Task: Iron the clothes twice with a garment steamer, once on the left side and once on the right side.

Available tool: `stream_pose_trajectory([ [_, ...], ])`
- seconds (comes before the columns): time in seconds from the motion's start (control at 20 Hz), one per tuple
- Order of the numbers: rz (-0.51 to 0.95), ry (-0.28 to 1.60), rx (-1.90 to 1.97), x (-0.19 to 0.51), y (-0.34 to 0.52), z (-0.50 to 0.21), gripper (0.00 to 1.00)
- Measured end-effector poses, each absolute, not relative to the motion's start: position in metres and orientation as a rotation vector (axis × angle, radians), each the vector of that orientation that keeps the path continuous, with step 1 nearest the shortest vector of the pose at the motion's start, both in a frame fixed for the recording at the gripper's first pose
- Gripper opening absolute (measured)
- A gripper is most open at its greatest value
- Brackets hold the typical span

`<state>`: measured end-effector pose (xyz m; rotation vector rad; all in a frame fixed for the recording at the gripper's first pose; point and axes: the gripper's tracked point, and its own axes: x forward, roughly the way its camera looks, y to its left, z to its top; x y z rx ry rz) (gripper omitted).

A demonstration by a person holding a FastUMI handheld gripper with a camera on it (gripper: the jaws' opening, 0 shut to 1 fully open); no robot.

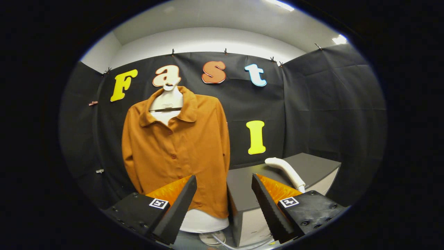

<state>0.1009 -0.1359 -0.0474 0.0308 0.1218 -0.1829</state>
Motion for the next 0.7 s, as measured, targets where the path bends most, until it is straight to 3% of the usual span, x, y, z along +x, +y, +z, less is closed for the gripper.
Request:
stream_pose_trajectory([
  [0.7,-0.266,0.252,0.046,0.187,-0.32,-0.094,0.99],
])
